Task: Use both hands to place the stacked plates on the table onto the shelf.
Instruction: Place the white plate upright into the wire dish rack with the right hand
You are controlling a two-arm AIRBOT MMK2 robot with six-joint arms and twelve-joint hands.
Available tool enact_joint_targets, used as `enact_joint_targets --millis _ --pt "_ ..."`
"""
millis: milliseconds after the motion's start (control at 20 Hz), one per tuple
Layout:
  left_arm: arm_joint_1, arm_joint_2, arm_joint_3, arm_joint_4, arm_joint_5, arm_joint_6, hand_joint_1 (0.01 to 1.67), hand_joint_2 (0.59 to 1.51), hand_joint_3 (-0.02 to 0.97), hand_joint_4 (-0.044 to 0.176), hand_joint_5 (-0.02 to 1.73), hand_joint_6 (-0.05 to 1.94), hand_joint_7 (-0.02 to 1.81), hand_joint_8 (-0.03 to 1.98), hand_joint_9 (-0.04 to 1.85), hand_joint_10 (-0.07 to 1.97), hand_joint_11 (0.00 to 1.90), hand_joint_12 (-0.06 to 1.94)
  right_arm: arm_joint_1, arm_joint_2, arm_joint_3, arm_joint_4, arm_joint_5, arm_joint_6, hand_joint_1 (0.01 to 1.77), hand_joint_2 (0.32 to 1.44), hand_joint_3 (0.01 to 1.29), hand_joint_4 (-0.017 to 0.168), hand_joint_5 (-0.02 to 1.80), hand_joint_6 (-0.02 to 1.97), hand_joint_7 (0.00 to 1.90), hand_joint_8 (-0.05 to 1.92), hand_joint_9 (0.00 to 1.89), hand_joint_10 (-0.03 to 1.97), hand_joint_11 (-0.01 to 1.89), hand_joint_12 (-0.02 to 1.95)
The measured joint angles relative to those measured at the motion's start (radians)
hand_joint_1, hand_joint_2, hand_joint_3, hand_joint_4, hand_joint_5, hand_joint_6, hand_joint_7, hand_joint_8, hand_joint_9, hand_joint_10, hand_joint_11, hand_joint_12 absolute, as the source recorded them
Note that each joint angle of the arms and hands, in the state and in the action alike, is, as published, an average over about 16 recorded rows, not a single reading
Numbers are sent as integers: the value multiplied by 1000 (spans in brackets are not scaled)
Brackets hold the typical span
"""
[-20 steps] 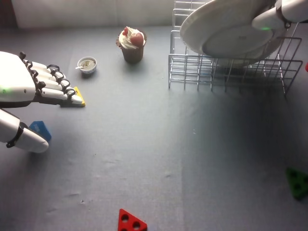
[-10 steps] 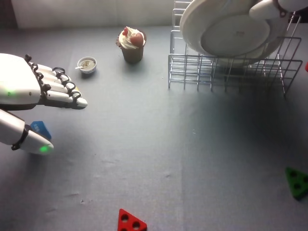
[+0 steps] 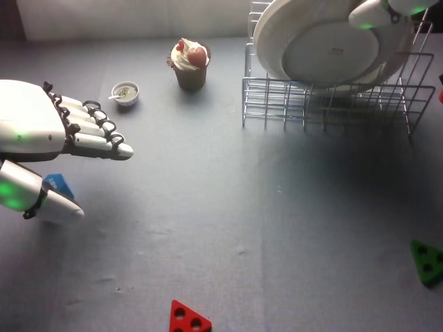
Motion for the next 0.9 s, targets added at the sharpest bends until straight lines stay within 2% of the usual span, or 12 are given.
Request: enact_joint_targets --millis 100,250,400,750,900 --pt "0 0 -2 -2 0 1 25 1168 3 -2 146 18 200 5 218 9 216 20 0 -8 11 1 -6 1 1473 926 12 -10 874 845 1075 619 1175 645 1001 1306" --pt "-1 0 -3 -5 0 2 25 1168 3 -2 146 19 200 5 220 9 216 20 -4 -17 22 3 -10 1 1464 926 12 -10 876 851 1073 631 1177 660 1039 1114" --pt "-2 0 -2 -8 0 4 25 1168 2 -2 147 18 200 5 223 10 214 20 -12 -22 30 3 -12 1 1445 926 12 -9 891 862 1075 606 1164 557 1083 904" --pt "-5 -1 5 -15 -2 7 25 1168 3 -2 149 18 203 5 231 9 215 19 -33 -27 43 2 -12 1 1358 936 12 -8 936 854 1053 332 1142 285 1170 380" --pt "-7 -1 8 -19 -3 10 25 1168 3 -2 150 18 210 4 235 10 217 20 -44 -27 48 0 -8 3 1319 948 12 -7 937 745 1017 232 1114 171 1190 175"
